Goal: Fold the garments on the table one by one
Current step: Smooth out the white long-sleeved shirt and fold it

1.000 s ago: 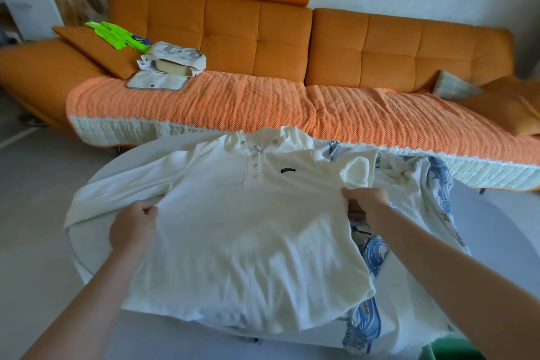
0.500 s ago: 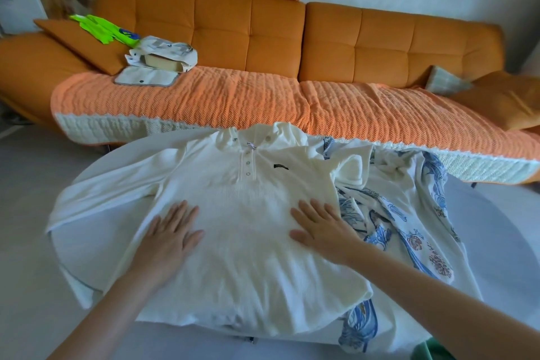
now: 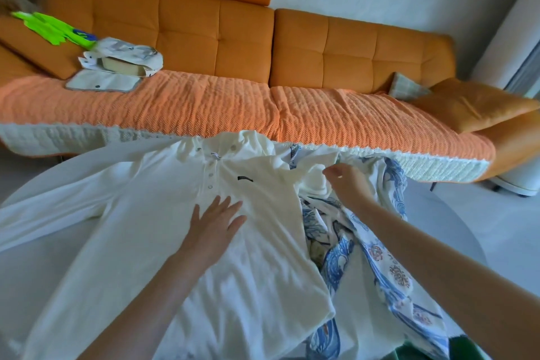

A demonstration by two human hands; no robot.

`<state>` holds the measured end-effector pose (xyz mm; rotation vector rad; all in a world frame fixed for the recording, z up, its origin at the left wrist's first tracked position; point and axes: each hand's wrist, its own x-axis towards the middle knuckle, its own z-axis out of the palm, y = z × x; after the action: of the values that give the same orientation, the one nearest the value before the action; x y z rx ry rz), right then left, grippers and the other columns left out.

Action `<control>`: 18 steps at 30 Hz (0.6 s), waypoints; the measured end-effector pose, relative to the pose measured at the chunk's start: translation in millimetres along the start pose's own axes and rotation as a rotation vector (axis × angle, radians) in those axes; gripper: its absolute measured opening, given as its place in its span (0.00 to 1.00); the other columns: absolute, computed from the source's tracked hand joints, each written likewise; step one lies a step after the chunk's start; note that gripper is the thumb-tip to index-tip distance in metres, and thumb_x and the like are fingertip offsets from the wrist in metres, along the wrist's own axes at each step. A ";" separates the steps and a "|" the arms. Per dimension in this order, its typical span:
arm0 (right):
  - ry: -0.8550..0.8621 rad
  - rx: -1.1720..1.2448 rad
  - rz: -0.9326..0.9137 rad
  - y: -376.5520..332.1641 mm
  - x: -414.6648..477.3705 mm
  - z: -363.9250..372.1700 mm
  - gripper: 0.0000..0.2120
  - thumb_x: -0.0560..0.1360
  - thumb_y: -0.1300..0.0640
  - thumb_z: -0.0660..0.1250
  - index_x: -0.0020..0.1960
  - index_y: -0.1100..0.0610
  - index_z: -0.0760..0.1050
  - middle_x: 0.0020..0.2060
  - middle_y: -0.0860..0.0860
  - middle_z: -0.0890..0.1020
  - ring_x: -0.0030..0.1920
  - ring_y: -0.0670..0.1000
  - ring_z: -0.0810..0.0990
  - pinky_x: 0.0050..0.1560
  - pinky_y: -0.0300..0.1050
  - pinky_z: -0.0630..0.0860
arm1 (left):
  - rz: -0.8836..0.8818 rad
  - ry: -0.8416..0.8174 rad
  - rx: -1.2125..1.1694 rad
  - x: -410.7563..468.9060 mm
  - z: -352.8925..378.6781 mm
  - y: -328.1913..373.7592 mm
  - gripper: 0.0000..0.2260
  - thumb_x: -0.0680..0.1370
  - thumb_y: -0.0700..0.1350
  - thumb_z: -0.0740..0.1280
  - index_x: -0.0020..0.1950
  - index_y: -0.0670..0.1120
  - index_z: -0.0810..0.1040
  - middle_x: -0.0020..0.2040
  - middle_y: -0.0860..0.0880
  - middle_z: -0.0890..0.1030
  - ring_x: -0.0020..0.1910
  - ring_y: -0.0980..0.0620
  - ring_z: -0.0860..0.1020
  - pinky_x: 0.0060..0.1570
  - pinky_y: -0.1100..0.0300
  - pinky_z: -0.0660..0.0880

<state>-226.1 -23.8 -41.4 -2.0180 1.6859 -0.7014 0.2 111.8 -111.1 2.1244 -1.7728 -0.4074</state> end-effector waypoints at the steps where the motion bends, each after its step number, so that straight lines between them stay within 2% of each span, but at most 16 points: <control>1: 0.015 0.028 0.072 7.5 13.9 -6.0 0.11 0.78 0.58 0.58 0.46 0.62 0.77 0.38 0.64 0.78 0.32 0.51 0.69 0.33 0.42 0.65 | 0.027 -0.005 -0.007 9.9 6.0 12.3 0.20 0.82 0.54 0.49 0.75 0.56 0.56 0.77 0.55 0.52 0.76 0.56 0.46 0.73 0.49 0.40; 3: 0.036 0.080 0.157 21.2 38.9 -11.4 0.12 0.78 0.60 0.59 0.51 0.68 0.77 0.40 0.65 0.79 0.34 0.52 0.70 0.35 0.45 0.68 | 0.075 -0.014 0.022 31.7 19.3 32.7 0.20 0.83 0.52 0.48 0.76 0.55 0.55 0.78 0.54 0.51 0.76 0.54 0.47 0.73 0.49 0.42; 5: 0.042 0.034 0.152 27.0 57.4 -10.8 0.12 0.78 0.58 0.61 0.55 0.66 0.75 0.41 0.57 0.79 0.36 0.52 0.73 0.36 0.43 0.70 | 0.105 -0.020 0.025 53.8 30.0 47.8 0.21 0.83 0.52 0.47 0.77 0.54 0.52 0.78 0.52 0.49 0.76 0.53 0.46 0.73 0.48 0.43; 8: 0.028 0.042 0.174 29.1 79.6 -1.8 0.17 0.78 0.53 0.63 0.63 0.60 0.69 0.47 0.55 0.78 0.38 0.51 0.75 0.36 0.43 0.69 | 0.111 0.015 -0.061 82.9 43.9 60.1 0.22 0.83 0.54 0.42 0.77 0.54 0.46 0.78 0.52 0.47 0.76 0.53 0.45 0.73 0.48 0.43; 10: 0.030 0.147 0.217 32.5 94.7 6.9 0.20 0.77 0.52 0.65 0.65 0.58 0.66 0.47 0.54 0.77 0.38 0.51 0.76 0.37 0.45 0.74 | 0.139 0.031 -0.006 92.8 56.7 64.1 0.28 0.77 0.62 0.32 0.77 0.56 0.42 0.78 0.52 0.46 0.76 0.52 0.45 0.72 0.46 0.44; 12: 0.024 0.336 0.279 35.8 108.9 14.9 0.22 0.76 0.55 0.67 0.67 0.56 0.64 0.53 0.56 0.76 0.47 0.56 0.79 0.44 0.51 0.79 | 0.164 0.065 0.104 95.3 71.9 64.2 0.40 0.66 0.68 0.20 0.76 0.59 0.41 0.78 0.53 0.46 0.77 0.52 0.46 0.71 0.45 0.44; 13: -0.007 0.456 0.317 37.5 114.9 18.7 0.25 0.75 0.57 0.68 0.69 0.54 0.63 0.56 0.58 0.75 0.51 0.58 0.79 0.46 0.55 0.80 | 0.156 0.095 0.127 95.7 77.9 64.1 0.43 0.63 0.68 0.17 0.76 0.60 0.41 0.78 0.54 0.47 0.76 0.53 0.47 0.71 0.45 0.44; 15: -0.080 0.529 0.325 42.8 125.6 26.9 0.29 0.74 0.60 0.70 0.72 0.52 0.63 0.61 0.59 0.74 0.54 0.60 0.78 0.51 0.59 0.79 | 0.154 0.124 0.135 97.4 84.2 64.1 0.43 0.62 0.67 0.16 0.75 0.61 0.41 0.78 0.54 0.47 0.76 0.53 0.48 0.71 0.44 0.45; 18: -0.077 0.448 0.300 44.9 130.1 39.0 0.24 0.74 0.66 0.66 0.68 0.51 0.70 0.60 0.59 0.75 0.50 0.57 0.79 0.52 0.54 0.79 | 0.151 0.124 0.125 99.0 86.4 62.5 0.39 0.65 0.68 0.20 0.75 0.62 0.39 0.78 0.55 0.47 0.76 0.53 0.47 0.72 0.45 0.44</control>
<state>-218.7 -160.0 -84.6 -1.4326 1.5715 -0.7974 -74.6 -2.3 -161.6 2.0303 -1.9146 -0.1253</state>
